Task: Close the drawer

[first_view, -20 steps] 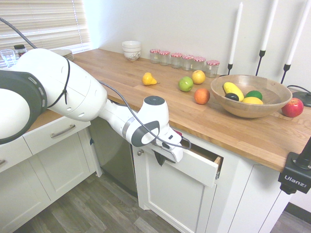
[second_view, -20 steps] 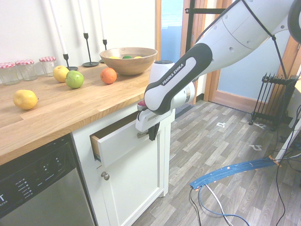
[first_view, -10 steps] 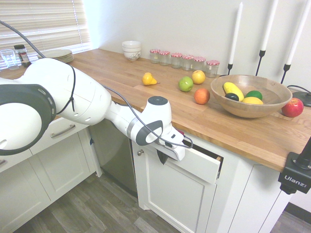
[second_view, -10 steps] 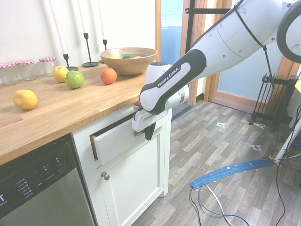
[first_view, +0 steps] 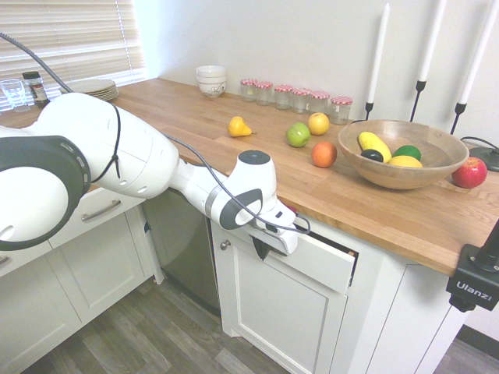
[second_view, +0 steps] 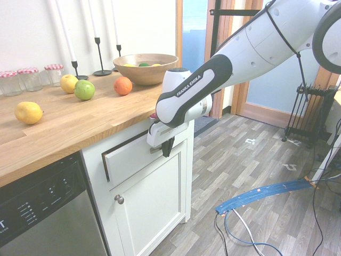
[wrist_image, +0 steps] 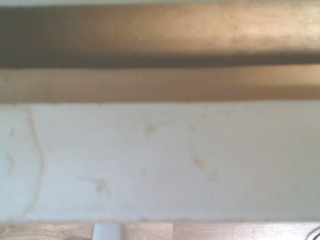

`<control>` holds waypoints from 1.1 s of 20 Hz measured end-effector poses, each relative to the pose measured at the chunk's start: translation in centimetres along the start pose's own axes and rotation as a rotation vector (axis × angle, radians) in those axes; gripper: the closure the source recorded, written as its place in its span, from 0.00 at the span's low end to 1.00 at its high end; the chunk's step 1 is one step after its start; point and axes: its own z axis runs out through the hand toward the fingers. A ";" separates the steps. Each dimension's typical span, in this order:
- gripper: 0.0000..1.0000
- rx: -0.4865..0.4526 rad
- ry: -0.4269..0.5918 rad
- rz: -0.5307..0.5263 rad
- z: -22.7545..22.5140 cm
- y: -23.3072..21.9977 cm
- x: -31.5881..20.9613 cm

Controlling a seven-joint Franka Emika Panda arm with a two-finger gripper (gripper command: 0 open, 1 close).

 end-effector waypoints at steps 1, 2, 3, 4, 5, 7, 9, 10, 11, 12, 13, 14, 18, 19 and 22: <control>1.00 0.000 0.000 0.000 0.1 0.0 0.0; 1.00 0.000 0.000 0.001 0.1 0.0 0.0; 1.00 -0.001 0.000 0.002 0.2 0.0 0.1; 1.00 -0.001 0.000 0.003 0.4 0.1 0.1; 1.00 -0.001 0.000 0.003 0.5 0.1 0.1; 1.00 -0.002 0.000 0.006 0.6 0.1 0.1; 1.00 -0.002 0.000 0.009 0.6 0.1 0.1; 1.00 -0.003 -0.002 0.008 0.6 0.0 0.0; 1.00 -0.007 -0.008 0.007 0.5 0.1 -0.2; 1.00 -0.013 -0.018 0.007 0.2 0.2 -0.5; 1.00 -0.022 -0.031 0.006 -0.2 0.3 -1.1; 1.00 -0.032 -0.042 0.006 -0.9 0.5 -1.6; 1.00 -0.066 -0.085 0.011 -5.2 1.6 -3.5; 1.00 -0.084 -0.102 0.016 -6.0 2.3 -4.0; 1.00 -0.123 -0.142 0.025 -8.0 4.7 -5.7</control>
